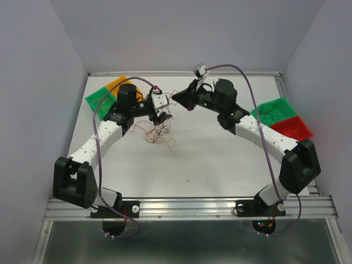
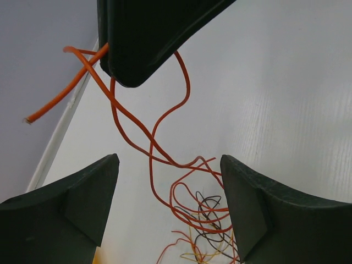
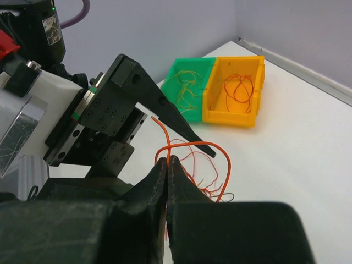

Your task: Untangle the cables

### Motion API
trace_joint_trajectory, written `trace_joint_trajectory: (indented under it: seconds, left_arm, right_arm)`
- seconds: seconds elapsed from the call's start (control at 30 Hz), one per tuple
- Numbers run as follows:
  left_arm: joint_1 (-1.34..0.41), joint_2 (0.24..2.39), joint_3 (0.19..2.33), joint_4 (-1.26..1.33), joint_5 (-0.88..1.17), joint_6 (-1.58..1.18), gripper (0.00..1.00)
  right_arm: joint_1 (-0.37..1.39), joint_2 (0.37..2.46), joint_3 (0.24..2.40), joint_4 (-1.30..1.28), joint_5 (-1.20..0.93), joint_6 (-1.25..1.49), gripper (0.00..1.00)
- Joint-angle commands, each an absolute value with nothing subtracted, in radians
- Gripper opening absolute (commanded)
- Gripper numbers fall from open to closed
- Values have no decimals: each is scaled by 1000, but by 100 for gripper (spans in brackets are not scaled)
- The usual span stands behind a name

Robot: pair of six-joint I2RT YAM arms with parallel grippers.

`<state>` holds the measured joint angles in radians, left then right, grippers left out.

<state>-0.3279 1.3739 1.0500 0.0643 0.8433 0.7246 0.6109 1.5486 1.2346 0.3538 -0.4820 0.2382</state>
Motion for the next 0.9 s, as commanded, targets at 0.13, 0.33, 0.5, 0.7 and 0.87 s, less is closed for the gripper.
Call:
trace_joint_trajectory:
  seconds: [0.13, 0.33, 0.5, 0.7, 0.87]
  left_arm:
    - [-333, 1413, 1131, 130, 877, 664, 64]
    - [-334, 1422, 1135, 143, 822, 653, 8]
    - [-331, 1440, 1150, 153, 645, 611, 0]
    - [-241, 1470, 1157, 248, 477, 520, 0]
    - [-164, 1518, 1140, 423, 370, 517, 0]
  right_arm:
    - [624, 1505, 1203, 428, -517, 229, 1]
    - [626, 1488, 1177, 434, -506, 230, 1]
    - [624, 1454, 1126, 451, -382, 239, 57]
    - [624, 1419, 1049, 469, -241, 250, 63]
    - [624, 1390, 1016, 485, -232, 252, 63]
